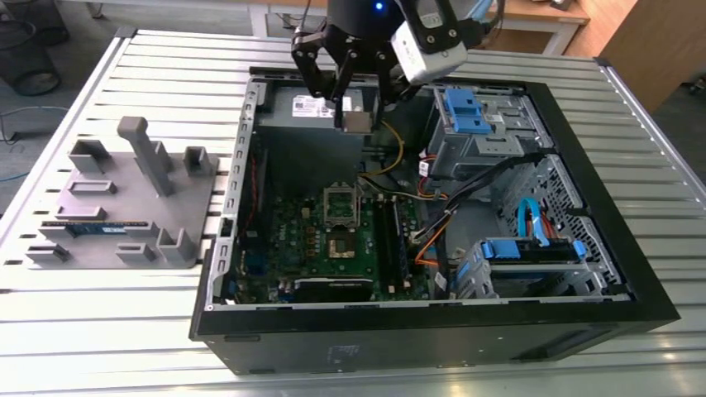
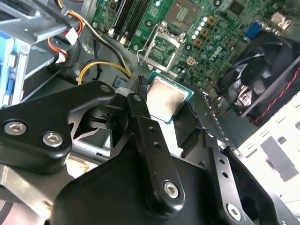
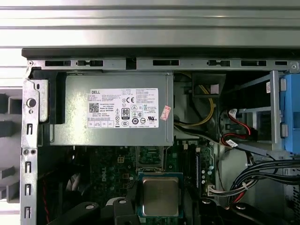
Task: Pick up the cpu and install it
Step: 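Pick up the cpu and move it towards the insertion slot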
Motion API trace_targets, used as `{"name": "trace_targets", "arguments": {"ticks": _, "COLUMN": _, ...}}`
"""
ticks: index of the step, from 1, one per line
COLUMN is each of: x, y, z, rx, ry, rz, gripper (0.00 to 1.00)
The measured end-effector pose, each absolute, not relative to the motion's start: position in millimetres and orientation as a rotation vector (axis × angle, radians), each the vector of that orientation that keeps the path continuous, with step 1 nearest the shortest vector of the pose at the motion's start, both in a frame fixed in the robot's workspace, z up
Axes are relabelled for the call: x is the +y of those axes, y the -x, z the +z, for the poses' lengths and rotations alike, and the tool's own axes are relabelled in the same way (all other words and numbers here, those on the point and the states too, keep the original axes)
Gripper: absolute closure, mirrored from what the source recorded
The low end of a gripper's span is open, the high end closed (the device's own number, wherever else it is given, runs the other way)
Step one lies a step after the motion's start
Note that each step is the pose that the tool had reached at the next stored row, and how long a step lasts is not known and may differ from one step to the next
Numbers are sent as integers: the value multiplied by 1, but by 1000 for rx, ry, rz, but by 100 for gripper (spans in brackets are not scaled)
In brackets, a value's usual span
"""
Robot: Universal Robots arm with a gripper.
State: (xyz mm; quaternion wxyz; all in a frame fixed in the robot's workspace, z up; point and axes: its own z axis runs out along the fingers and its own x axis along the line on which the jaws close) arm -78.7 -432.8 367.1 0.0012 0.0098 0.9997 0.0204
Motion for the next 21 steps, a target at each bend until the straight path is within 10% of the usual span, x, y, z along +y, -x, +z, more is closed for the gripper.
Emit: {"name": "trace_targets", "arguments": {"ticks": 21, "x": -460, "y": 79, "z": 339, "rx": 3138, "ry": -31, "rz": 64, "gripper": 53}}
